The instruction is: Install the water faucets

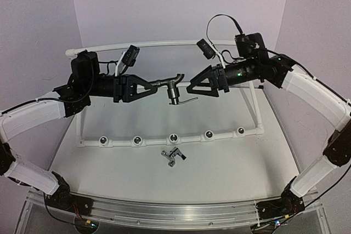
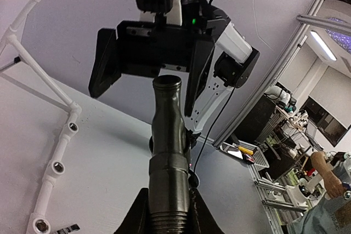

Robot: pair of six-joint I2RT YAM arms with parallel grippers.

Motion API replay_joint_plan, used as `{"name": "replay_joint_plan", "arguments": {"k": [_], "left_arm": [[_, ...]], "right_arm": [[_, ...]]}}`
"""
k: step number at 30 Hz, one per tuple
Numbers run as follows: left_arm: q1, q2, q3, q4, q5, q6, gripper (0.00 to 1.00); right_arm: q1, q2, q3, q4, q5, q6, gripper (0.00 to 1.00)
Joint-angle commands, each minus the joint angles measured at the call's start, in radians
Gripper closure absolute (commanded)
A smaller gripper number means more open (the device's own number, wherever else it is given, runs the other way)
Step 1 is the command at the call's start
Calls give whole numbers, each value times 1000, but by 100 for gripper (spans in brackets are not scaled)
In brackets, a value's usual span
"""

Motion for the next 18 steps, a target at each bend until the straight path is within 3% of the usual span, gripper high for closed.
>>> {"name": "replay_joint_plan", "arguments": {"k": [1, 6, 10, 14, 18], "left_arm": [[-1, -26, -24, 125, -65, -7, 100], [-3, -28, -55, 193, -83, -39, 100], [-3, -29, -68, 214, -91, -47, 100], [-3, -45, -84, 238, -93, -49, 100], [-2, -50, -91, 240, -90, -46, 100]], "right_arm": [[77, 58, 108, 103, -120, 67, 13], [132, 135, 187, 120, -118, 84, 19], [145, 177, 214, 163, -111, 132, 36], [145, 204, 211, 216, -124, 199, 41], [146, 214, 195, 247, -149, 233, 54]]}}
